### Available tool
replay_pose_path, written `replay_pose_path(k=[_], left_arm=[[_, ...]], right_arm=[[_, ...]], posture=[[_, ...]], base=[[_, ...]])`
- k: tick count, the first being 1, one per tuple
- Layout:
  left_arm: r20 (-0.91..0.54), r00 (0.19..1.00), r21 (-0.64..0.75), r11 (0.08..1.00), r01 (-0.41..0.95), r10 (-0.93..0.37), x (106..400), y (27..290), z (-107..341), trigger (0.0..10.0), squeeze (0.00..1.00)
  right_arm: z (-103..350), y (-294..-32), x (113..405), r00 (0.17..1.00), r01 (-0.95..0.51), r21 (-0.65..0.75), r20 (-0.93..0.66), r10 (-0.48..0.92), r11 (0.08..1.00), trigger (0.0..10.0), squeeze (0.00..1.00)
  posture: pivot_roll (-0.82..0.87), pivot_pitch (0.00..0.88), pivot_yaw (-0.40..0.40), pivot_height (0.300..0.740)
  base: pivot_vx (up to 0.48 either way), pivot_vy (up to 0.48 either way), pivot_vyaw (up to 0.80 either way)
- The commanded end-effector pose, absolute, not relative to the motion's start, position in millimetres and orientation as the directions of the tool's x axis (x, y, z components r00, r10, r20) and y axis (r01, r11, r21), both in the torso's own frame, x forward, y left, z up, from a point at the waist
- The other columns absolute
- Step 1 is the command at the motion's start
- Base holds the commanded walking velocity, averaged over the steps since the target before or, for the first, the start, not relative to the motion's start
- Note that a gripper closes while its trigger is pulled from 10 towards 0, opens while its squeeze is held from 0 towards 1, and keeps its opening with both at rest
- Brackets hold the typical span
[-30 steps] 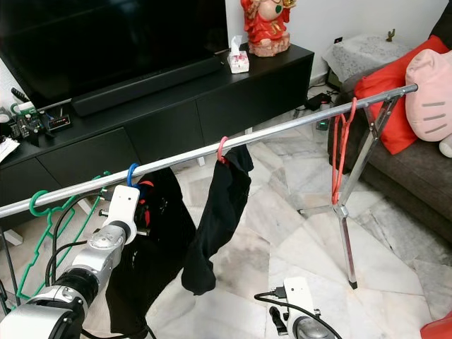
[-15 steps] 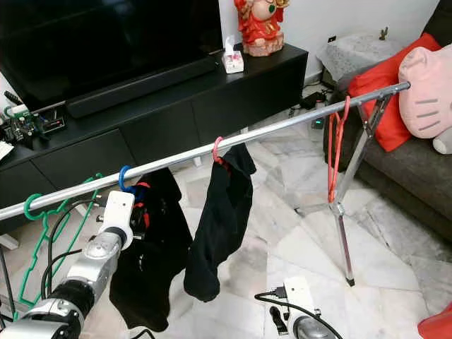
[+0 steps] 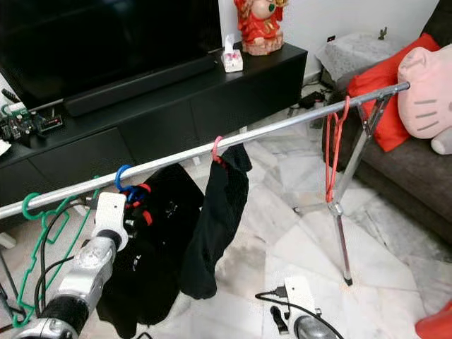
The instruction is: Hang hanger
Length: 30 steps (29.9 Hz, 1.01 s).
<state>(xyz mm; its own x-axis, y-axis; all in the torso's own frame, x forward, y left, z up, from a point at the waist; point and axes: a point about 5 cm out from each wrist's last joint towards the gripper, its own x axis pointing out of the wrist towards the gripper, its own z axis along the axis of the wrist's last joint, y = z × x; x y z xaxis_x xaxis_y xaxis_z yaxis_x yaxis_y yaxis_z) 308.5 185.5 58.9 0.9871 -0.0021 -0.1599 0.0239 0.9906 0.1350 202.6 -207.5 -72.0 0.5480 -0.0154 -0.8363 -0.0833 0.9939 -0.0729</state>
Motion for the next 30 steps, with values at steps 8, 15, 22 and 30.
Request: replay_pose_path(k=[8,15,22,30], left_arm=[[-0.076,0.997,0.116,0.993,0.004,0.004,280,201,68,10.0,1.00],[-0.039,0.999,0.134,0.991,-0.016,0.021,248,207,71,10.0,1.00],[-0.094,0.992,0.124,0.990,-0.070,0.082,222,214,53,10.0,0.00],[-0.145,0.973,0.095,0.981,-0.167,0.179,210,217,41,10.0,0.00]], right_arm=[[-74,-205,200,0.538,-0.092,-0.061,-0.843,-0.002,0.994,10.0,0.00],[-74,-206,199,0.536,-0.093,-0.062,-0.844,-0.003,0.994,10.0,0.00],[-75,-207,198,0.533,-0.090,-0.066,-0.846,-0.008,0.994,10.0,0.00],[-73,-213,199,0.534,-0.100,-0.085,-0.845,-0.019,0.991,10.0,0.00]], posture=[[-0.10,0.000,0.095,0.740],[-0.10,0.000,0.093,0.740],[-0.11,0.000,0.081,0.740],[-0.11,0.000,0.038,0.740]], base=[[0.000,0.000,0.00],[0.000,0.000,0.00],[0.000,0.000,0.00],[0.000,0.000,0.00]])
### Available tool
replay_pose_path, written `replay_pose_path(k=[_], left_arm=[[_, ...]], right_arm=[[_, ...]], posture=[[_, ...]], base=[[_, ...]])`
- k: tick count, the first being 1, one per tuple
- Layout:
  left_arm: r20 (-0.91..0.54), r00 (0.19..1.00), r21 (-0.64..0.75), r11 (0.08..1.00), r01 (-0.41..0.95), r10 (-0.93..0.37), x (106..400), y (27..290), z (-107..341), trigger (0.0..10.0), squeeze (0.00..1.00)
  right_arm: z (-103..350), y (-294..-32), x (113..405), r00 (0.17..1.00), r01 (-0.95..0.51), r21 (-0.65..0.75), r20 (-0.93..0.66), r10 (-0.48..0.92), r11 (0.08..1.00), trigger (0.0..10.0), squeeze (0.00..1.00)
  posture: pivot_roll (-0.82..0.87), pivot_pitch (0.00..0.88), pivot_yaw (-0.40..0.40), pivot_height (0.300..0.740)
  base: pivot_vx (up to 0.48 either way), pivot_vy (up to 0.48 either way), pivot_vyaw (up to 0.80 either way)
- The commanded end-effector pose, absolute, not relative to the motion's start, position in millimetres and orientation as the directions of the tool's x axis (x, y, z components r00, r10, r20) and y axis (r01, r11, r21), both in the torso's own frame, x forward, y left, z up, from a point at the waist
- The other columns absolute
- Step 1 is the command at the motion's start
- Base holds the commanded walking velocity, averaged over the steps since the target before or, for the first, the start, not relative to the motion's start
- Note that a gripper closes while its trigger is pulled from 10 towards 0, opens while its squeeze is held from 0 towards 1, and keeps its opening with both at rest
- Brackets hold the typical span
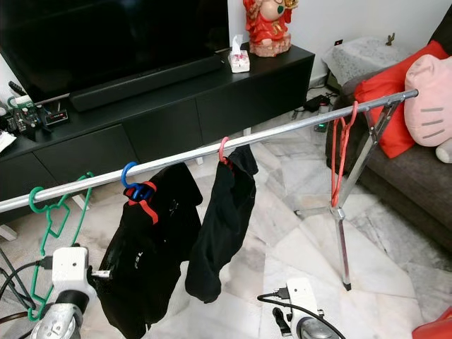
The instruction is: Hang hanger
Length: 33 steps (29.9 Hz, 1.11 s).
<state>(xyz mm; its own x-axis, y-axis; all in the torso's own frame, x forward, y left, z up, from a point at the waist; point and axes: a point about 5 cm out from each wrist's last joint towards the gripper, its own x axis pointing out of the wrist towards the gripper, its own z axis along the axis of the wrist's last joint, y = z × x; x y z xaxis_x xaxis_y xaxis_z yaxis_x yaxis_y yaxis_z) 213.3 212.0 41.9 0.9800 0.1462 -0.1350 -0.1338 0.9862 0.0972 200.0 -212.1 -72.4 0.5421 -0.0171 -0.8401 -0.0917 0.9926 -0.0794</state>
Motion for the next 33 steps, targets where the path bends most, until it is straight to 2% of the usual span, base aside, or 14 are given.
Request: replay_pose_path(k=[1,3,4,7,25,32,33], left_arm=[[-0.146,0.972,0.093,0.981,-0.172,0.185,210,217,40,10.0,0.00],[-0.146,0.972,0.094,0.980,-0.173,0.185,210,217,40,10.0,0.00],[-0.140,0.969,0.096,0.976,-0.194,0.206,209,216,41,10.0,0.00],[-0.132,0.968,0.113,0.973,-0.201,0.215,209,218,43,10.0,0.00],[-0.113,0.977,0.153,0.975,-0.163,0.181,214,217,52,10.0,0.00],[-0.095,0.987,0.132,0.984,-0.118,0.131,217,213,59,10.0,0.00],[-0.095,0.991,0.136,0.988,-0.077,0.091,219,208,62,10.0,0.00]], right_arm=[[-73,-214,199,0.535,-0.100,-0.087,-0.845,-0.020,0.991,10.0,0.00],[-73,-214,199,0.535,-0.100,-0.087,-0.845,-0.020,0.991,10.0,0.00],[-71,-219,201,0.535,-0.101,-0.101,-0.844,-0.031,0.990,10.0,0.00],[-70,-221,201,0.535,-0.104,-0.105,-0.844,-0.034,0.989,10.0,0.00],[-72,-215,201,0.535,-0.095,-0.085,-0.845,-0.022,0.992,10.0,0.00],[-71,-216,201,0.536,-0.092,-0.090,-0.843,-0.027,0.992,10.0,0.00],[-71,-217,201,0.537,-0.091,-0.091,-0.843,-0.028,0.992,10.0,0.00]], posture=[[-0.11,0.000,0.038,0.740],[-0.11,0.000,0.038,0.740],[-0.09,0.000,0.007,0.740],[-0.09,0.000,0.008,0.740],[-0.10,0.000,0.038,0.740],[-0.09,0.000,0.034,0.740],[-0.09,0.000,0.030,0.740]], base=[[0.000,0.000,0.00],[0.000,0.000,0.00],[0.000,0.000,0.00],[0.000,0.000,0.00],[0.000,-0.398,0.00],[0.000,0.000,0.00],[0.000,0.000,0.00]])
